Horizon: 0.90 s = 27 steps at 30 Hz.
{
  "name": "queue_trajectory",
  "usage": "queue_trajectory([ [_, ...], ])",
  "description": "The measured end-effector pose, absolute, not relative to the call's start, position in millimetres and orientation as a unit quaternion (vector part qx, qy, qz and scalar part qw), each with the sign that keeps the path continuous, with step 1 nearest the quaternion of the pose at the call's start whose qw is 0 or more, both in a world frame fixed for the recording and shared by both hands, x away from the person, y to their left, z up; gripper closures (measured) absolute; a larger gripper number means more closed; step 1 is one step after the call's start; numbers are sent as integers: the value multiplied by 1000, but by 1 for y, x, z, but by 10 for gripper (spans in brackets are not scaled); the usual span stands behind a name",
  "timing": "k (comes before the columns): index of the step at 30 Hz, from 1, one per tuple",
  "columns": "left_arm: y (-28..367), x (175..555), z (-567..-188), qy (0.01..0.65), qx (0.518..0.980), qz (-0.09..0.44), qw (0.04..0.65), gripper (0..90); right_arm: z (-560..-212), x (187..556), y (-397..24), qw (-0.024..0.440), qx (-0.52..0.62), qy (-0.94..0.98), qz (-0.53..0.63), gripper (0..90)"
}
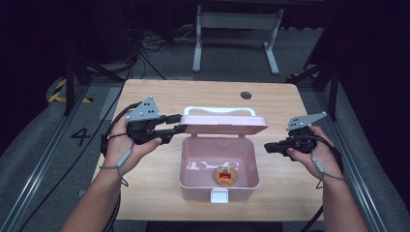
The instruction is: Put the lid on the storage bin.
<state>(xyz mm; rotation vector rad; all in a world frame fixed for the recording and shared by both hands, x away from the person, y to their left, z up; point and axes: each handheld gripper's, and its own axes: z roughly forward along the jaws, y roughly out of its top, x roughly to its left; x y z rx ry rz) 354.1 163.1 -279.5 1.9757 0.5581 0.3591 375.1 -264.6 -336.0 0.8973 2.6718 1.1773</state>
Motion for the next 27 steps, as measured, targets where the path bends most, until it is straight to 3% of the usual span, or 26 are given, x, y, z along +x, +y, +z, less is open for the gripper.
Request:
queue_trajectory([
  [12, 165, 346, -284, 230, 828, 135, 493, 637, -325, 364, -258, 41, 268, 866, 421, 899],
  [27, 177, 345, -295, 235, 847, 89, 469, 541, -319, 358, -251, 59, 252, 848, 463, 900],
])
